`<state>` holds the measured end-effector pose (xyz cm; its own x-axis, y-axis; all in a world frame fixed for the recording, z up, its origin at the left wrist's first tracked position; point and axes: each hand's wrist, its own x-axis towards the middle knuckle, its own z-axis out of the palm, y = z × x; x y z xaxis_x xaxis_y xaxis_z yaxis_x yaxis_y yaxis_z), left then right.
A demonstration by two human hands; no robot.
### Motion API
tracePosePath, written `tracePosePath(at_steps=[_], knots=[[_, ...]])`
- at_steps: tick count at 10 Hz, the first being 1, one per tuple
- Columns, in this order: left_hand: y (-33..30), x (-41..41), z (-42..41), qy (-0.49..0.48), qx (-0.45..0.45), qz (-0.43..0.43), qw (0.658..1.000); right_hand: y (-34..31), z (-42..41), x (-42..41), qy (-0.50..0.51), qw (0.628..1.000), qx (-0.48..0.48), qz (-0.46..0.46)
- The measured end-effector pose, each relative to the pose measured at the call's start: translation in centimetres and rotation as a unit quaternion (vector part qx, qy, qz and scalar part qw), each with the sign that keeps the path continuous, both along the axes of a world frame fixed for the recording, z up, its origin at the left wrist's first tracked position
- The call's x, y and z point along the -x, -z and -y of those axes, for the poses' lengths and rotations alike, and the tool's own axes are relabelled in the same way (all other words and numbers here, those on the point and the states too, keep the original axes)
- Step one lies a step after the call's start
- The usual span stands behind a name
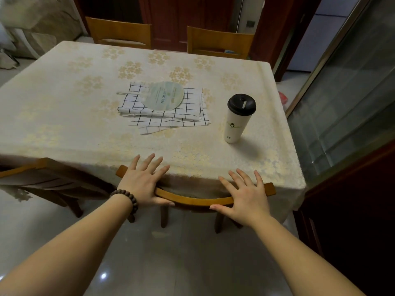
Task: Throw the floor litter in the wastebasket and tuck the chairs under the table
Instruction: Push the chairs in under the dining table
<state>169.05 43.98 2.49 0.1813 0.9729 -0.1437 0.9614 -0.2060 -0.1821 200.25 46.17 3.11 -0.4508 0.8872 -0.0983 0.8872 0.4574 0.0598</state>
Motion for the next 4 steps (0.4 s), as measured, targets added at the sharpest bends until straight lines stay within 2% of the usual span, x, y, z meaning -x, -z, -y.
tracePosePath(at_steps=[2, 4], knots=[[-0.2, -0.6, 0.3, -0.022, 0.023, -0.005, 0.999, -0.3, -0.1, -0.7, -0.018, 1.0, 0.024, 0.001], [-0.3, -2.9, 5.6, -0.105, -0.011, 0.09, 0.99, -1.7, 1.2, -0.1, 0.029, 0.997, 0.071, 0.01]])
